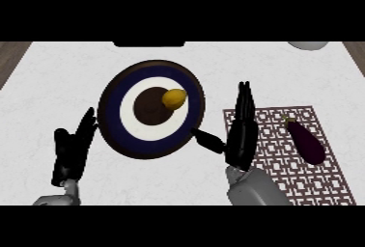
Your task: Pick the lemon from the placemat and place it in the plate
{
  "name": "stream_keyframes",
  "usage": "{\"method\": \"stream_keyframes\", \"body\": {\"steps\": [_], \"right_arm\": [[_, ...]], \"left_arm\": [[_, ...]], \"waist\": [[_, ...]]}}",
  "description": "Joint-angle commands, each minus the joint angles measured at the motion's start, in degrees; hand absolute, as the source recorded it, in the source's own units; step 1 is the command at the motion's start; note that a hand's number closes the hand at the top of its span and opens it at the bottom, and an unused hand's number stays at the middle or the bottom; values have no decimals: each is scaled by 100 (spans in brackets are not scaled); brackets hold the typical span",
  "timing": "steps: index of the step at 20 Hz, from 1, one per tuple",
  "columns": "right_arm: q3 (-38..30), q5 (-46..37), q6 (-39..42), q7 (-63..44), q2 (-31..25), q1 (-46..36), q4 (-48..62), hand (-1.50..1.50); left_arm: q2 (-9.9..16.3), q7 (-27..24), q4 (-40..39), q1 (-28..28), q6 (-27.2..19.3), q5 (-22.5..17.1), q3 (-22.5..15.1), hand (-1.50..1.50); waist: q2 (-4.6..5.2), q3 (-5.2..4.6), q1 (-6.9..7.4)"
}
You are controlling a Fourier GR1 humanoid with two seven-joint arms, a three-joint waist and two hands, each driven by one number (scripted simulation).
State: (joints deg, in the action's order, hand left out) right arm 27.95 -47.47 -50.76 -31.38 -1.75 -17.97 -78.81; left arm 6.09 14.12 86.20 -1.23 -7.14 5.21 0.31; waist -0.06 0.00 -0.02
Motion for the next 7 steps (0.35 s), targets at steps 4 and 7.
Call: {"method": "stream_keyframes", "body": {"steps": [4, 7], "right_arm": [[-305, -39, 1, 508, -39, 680, -210, -150], [-567, -370, 438, 205, -65, 799, -652, -150]], "left_arm": [[-19, -307, -448, -127, 144, -35, 129, 0], [-173, 162, -3, -207, -159, 192, -15, 0]], "waist": [[6, 0, -4], [-1, 0, -8]]}}
